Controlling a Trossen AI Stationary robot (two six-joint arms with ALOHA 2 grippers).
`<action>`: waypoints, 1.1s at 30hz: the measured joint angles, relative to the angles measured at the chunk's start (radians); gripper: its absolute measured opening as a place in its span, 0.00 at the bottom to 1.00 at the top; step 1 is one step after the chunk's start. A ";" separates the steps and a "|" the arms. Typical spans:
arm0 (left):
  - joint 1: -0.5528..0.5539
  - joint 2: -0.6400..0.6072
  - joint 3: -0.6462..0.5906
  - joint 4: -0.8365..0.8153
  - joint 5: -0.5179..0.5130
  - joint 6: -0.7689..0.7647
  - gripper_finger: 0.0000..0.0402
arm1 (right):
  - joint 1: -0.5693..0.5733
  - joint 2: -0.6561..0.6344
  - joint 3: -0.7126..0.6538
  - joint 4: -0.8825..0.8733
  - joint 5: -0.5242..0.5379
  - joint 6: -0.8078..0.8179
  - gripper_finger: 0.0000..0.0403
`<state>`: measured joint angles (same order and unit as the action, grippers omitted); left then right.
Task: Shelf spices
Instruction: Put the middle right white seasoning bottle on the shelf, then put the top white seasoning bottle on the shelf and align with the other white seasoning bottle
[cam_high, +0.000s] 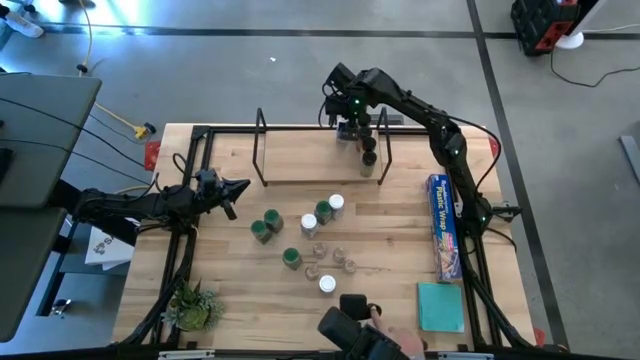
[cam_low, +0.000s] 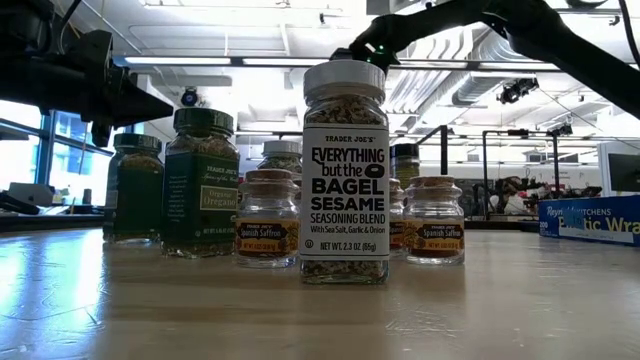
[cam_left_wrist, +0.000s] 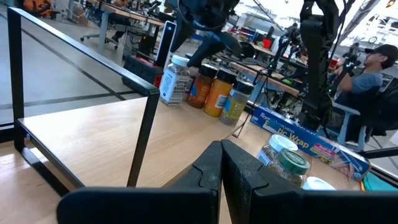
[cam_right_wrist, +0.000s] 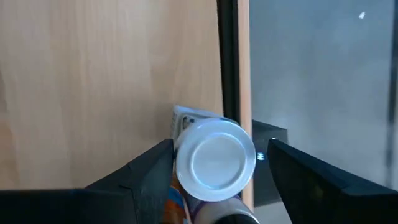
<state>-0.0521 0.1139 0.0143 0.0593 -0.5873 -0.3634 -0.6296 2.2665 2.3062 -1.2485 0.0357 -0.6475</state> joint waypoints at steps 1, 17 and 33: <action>0.000 0.000 0.000 0.000 0.000 0.000 0.01 | 0.000 0.000 0.000 -0.001 0.015 -0.015 0.63; 0.000 0.000 0.000 0.000 0.000 0.000 0.01 | 0.017 0.000 0.000 -0.033 0.152 -0.229 0.63; 0.000 0.000 0.000 0.000 0.000 0.000 0.01 | 0.106 -0.079 0.049 -0.102 0.047 -0.157 0.63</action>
<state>-0.0521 0.1141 0.0145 0.0593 -0.5871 -0.3634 -0.5237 2.1874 2.3550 -1.3500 0.0830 -0.8046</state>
